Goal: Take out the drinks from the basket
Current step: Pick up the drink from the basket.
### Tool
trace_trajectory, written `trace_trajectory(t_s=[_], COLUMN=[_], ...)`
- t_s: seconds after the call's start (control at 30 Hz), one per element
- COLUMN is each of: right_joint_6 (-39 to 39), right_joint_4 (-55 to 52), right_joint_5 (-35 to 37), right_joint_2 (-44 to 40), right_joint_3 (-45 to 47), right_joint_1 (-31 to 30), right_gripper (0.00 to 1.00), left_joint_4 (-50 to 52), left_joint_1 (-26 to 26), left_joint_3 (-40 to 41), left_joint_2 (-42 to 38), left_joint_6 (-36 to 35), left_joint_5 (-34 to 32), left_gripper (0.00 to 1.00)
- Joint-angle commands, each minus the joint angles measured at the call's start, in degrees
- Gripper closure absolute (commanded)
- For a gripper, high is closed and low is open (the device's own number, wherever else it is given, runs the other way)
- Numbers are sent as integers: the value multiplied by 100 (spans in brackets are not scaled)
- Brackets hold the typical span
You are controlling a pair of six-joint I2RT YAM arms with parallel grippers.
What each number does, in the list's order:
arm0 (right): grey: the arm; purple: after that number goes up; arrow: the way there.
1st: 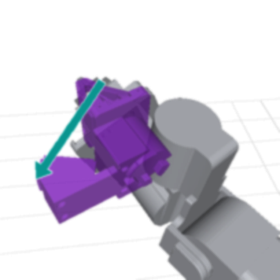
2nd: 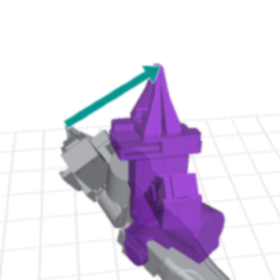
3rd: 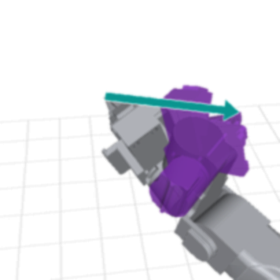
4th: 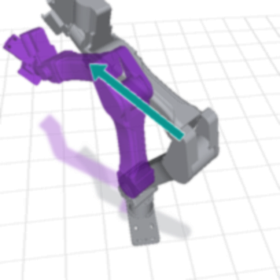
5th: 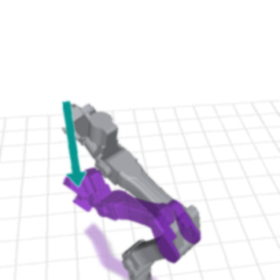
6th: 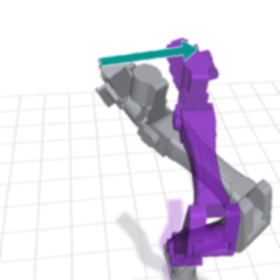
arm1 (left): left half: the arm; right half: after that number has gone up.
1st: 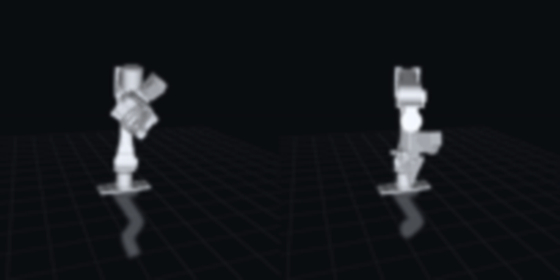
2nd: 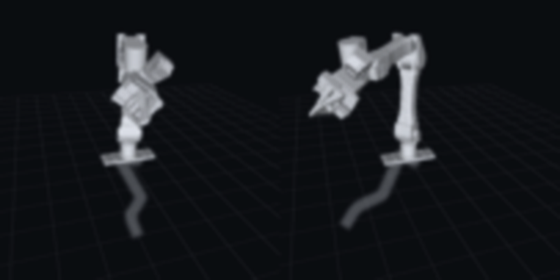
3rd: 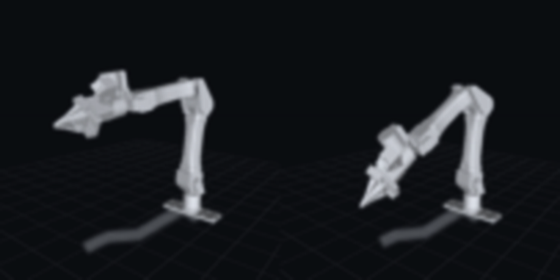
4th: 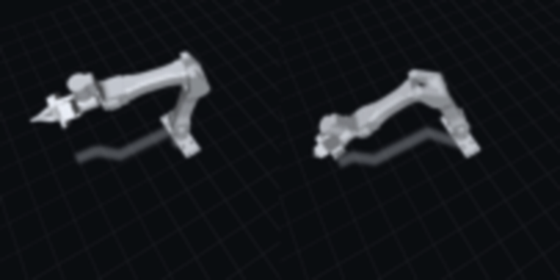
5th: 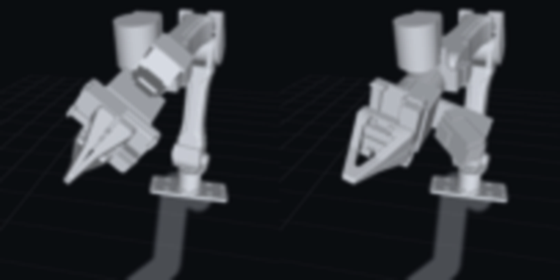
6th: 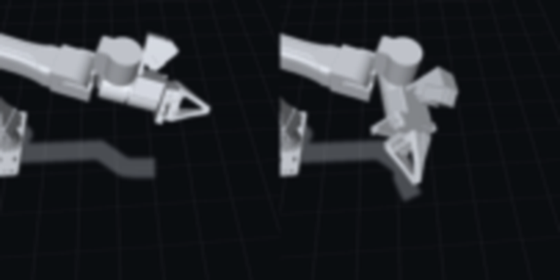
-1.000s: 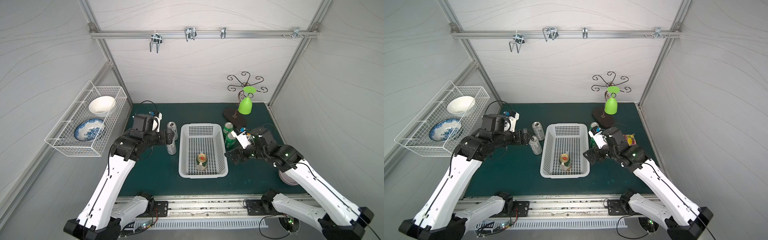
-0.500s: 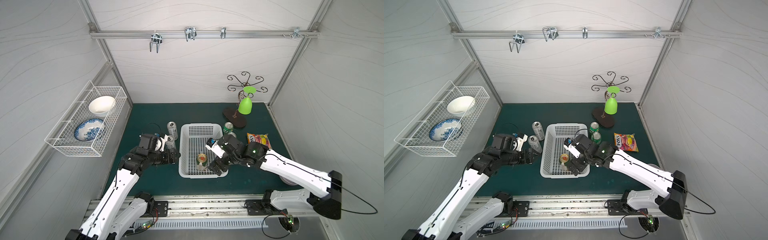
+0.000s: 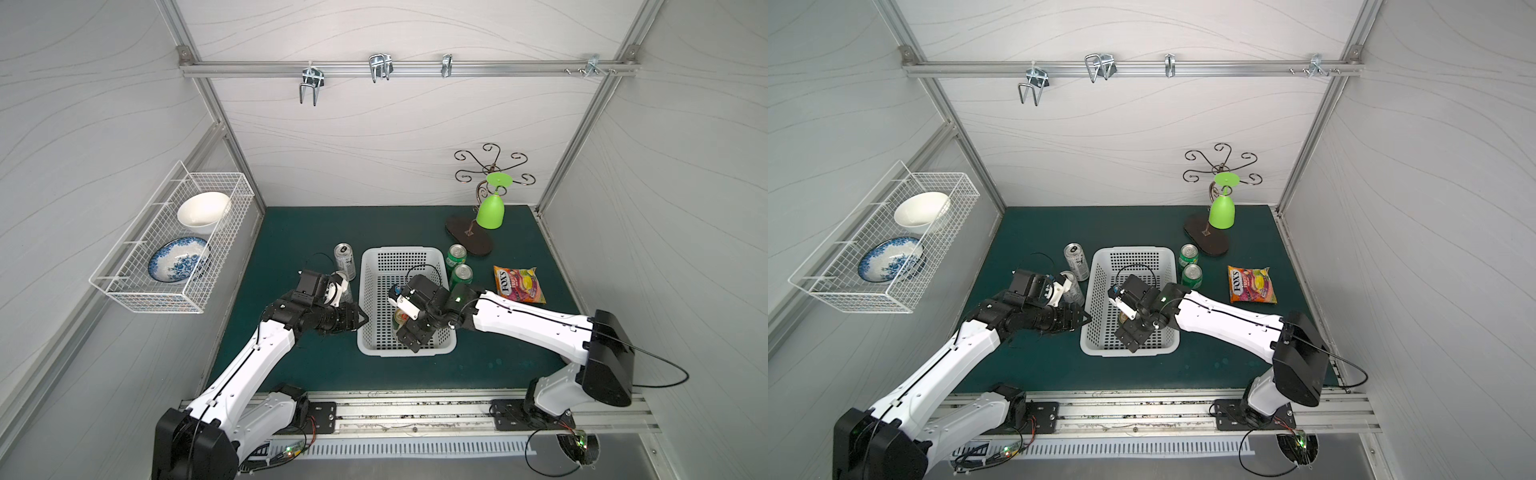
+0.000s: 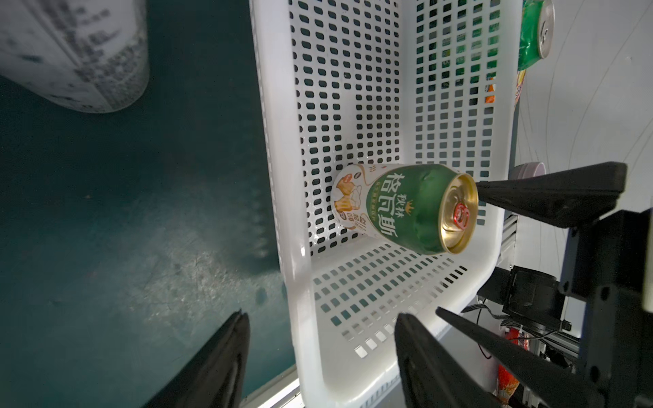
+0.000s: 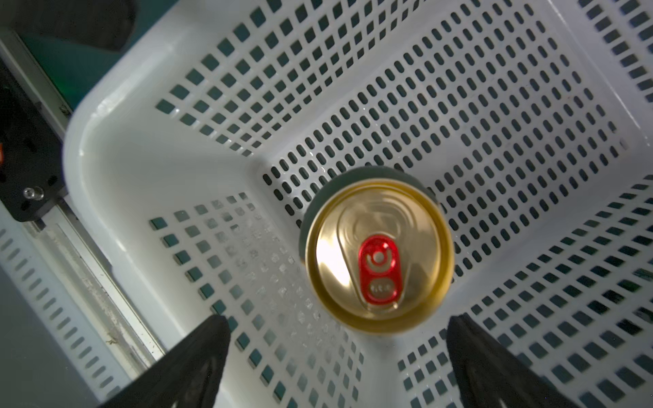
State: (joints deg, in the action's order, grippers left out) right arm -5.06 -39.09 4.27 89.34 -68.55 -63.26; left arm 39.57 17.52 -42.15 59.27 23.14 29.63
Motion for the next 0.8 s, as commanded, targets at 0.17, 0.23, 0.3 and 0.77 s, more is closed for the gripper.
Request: trace_trajectory(t_s=[0.17,0.23,0.3,0.77], right_joint_6=[-28,-31,-39,-143], right_joint_4=[434,484,565,727], right_joint_5=[305,344,363,639], right_joint_2=[490,536,581,746], right_joint_3=[-110,-98,-75,-57], right_joint_1=[-76,-76,-74,-80], right_gripper=[3,4,5,27], left_joint_4=[-99,-106,-117,26], left_joint_1=[127,137,162,257], left_joint_3=[-74,-74,-70,-162], left_joint_2=[240,288,335,551], left_joint_6=[-186,-171,-160,-184], left_joint_5=[-2,-6,-27,-317], left_gripper=[36,37,38,44])
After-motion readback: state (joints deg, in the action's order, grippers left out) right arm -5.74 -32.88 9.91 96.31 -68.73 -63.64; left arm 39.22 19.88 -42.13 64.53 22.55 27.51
